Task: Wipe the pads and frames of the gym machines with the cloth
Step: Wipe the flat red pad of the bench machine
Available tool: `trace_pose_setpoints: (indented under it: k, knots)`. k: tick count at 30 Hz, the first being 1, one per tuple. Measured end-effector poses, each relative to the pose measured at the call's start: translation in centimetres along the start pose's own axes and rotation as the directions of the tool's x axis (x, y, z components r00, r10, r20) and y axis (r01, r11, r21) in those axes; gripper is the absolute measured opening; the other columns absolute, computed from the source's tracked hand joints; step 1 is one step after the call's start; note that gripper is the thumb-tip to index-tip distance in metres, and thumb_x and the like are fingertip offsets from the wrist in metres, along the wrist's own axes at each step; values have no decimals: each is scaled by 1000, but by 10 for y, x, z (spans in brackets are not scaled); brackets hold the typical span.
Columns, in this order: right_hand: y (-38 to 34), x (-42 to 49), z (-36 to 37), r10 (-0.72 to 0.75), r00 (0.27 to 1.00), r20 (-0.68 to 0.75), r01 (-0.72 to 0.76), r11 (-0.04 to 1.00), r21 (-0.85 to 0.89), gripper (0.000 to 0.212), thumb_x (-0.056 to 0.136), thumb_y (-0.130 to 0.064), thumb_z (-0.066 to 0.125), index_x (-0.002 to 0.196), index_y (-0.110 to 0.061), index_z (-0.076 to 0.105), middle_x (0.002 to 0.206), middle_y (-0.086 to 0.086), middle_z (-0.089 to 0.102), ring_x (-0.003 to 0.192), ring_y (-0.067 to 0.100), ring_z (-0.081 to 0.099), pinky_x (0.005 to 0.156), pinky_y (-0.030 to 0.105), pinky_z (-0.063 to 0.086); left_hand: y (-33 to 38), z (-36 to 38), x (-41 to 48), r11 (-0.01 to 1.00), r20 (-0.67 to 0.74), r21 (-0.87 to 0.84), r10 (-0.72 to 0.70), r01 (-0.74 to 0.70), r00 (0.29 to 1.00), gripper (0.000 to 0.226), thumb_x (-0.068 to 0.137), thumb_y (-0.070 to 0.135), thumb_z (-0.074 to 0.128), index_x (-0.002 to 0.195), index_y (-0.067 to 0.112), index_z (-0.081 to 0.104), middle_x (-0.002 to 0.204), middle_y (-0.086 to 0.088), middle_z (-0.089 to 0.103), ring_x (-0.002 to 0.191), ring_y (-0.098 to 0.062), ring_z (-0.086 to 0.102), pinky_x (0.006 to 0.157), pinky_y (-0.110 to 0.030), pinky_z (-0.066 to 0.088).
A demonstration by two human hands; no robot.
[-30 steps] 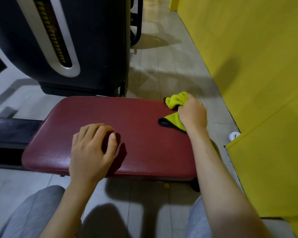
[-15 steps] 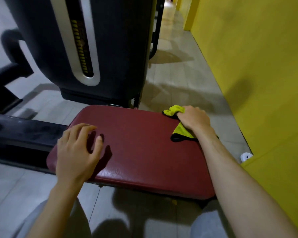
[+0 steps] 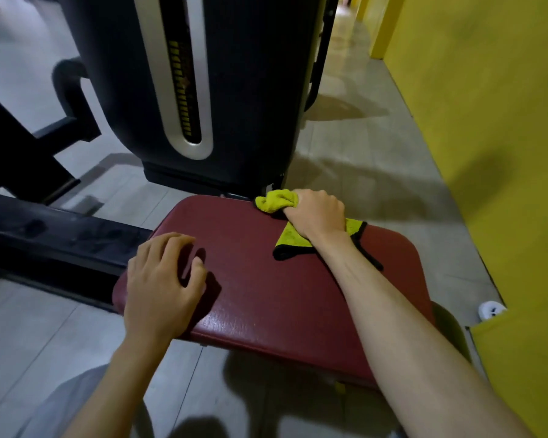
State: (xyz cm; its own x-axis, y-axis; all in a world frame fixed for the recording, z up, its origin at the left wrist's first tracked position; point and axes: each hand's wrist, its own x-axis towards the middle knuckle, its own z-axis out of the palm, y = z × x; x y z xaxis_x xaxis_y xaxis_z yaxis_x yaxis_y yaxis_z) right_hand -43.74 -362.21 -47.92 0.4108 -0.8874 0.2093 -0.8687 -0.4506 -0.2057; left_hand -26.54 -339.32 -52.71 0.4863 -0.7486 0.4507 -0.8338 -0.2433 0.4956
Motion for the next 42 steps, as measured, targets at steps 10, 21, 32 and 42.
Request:
trace_pose_setpoints:
  k: [10,21,32,42]
  knots:
    - [85,-26,-27,259,965,-47,-263,958,-110,37,93,-52,53,107,-26,76,106,14,73,99,43,65,79,40,45,-3,-18,2,970,-105,-237,-86,59,991,38,99,42,43,125,19,56,110,4,60,99,-14,50,89,-36,38]
    - [-76,35,36,-38,999,20,40,994,-98,32,93,-46,49,100,-25,72,97,10,72,91,41,66,68,37,37,-34,-10,14,980,-113,-88,-189,180,975,49,103,53,30,125,19,57,121,2,58,119,-21,50,103,-46,36]
    - [-248,48,77,-516,823,236,549,830,-100,40,94,-48,52,107,-17,74,116,11,72,107,36,67,75,37,40,-34,-9,15,973,-131,-115,-214,200,968,44,103,45,32,130,20,57,124,5,59,121,-19,51,100,-46,39]
    - [-177,76,66,-276,935,223,255,960,118,39,86,-57,51,115,-40,71,116,10,70,108,41,63,81,41,43,-34,-8,14,974,-169,-124,-211,192,963,41,103,44,34,130,20,54,123,5,57,119,-17,50,103,-40,36]
